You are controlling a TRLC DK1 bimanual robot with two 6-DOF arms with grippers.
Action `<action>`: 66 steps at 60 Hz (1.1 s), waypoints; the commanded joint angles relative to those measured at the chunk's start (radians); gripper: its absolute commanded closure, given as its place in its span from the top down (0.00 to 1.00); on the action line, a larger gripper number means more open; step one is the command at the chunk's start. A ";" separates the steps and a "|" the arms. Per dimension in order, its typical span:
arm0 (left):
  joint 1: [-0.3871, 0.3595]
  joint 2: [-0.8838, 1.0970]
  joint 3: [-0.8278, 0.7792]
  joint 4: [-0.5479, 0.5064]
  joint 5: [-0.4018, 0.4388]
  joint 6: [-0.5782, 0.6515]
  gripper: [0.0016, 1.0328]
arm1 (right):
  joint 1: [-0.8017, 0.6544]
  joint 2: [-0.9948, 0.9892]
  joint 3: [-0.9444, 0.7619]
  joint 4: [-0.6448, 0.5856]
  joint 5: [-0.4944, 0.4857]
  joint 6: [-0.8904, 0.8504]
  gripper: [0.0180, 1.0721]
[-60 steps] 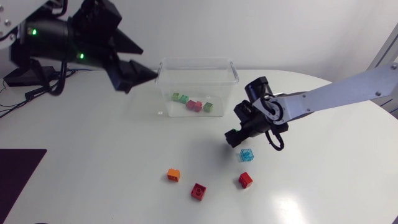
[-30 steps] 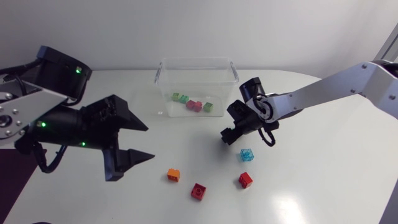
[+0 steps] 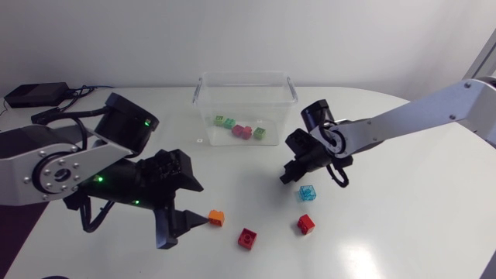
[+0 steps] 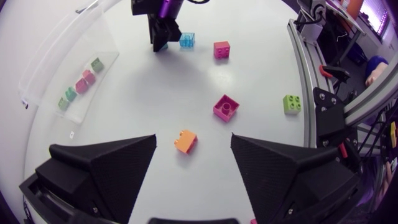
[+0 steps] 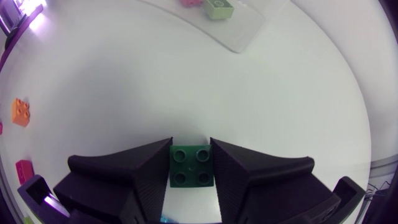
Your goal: Place the duplo bricks in the container
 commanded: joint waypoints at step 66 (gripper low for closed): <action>0.011 0.307 -0.109 0.346 -0.014 0.261 0.80 | 0.108 -0.242 0.277 -0.194 0.114 0.157 0.25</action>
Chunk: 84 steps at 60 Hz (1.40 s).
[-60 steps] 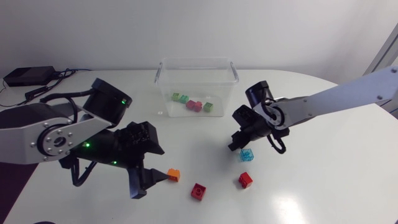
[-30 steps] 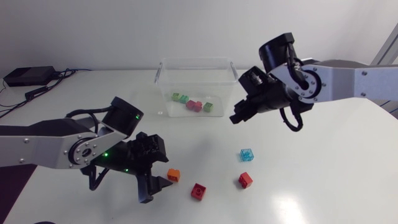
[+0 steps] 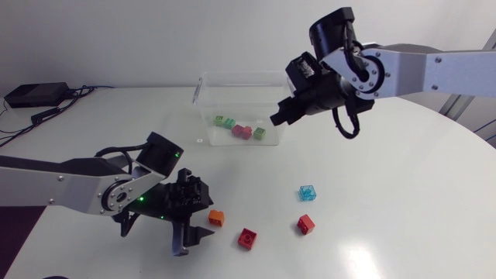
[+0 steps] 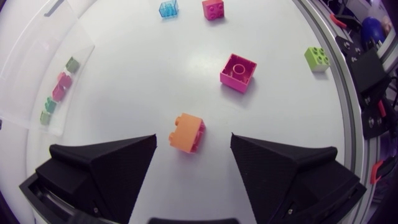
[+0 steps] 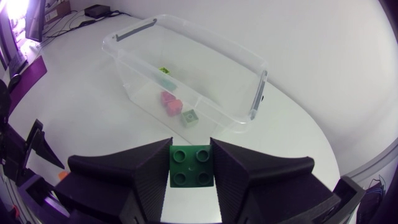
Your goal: Place the duplo bricks in the container
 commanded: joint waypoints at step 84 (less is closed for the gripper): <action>0.145 -0.206 0.250 -0.060 0.047 -0.078 0.23 | -0.063 0.397 0.485 0.064 0.026 0.090 0.95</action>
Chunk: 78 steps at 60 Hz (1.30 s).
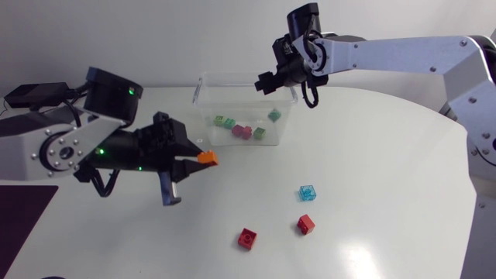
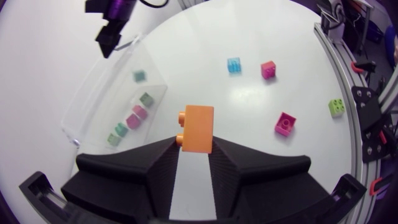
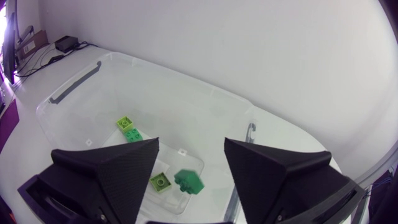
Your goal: Place the duplo bricks in the container
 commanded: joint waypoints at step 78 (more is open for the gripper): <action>0.100 0.762 0.943 0.045 -0.176 -0.442 0.81 | 0.081 -0.616 -0.900 -0.181 0.032 0.153 0.95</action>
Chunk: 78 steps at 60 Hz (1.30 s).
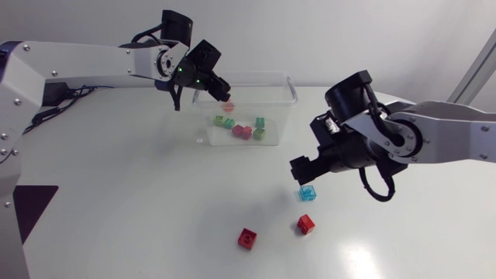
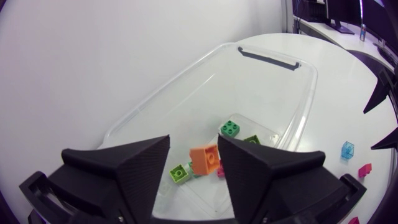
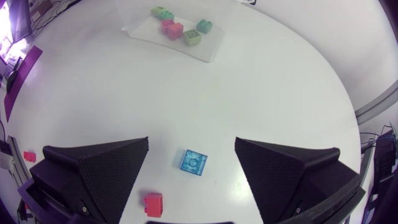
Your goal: Place the duplo bricks in the container
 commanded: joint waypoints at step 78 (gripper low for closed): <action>-0.074 -1.018 -1.026 -0.602 -0.004 0.240 0.89 | -0.044 0.407 0.110 -0.058 0.008 0.075 0.31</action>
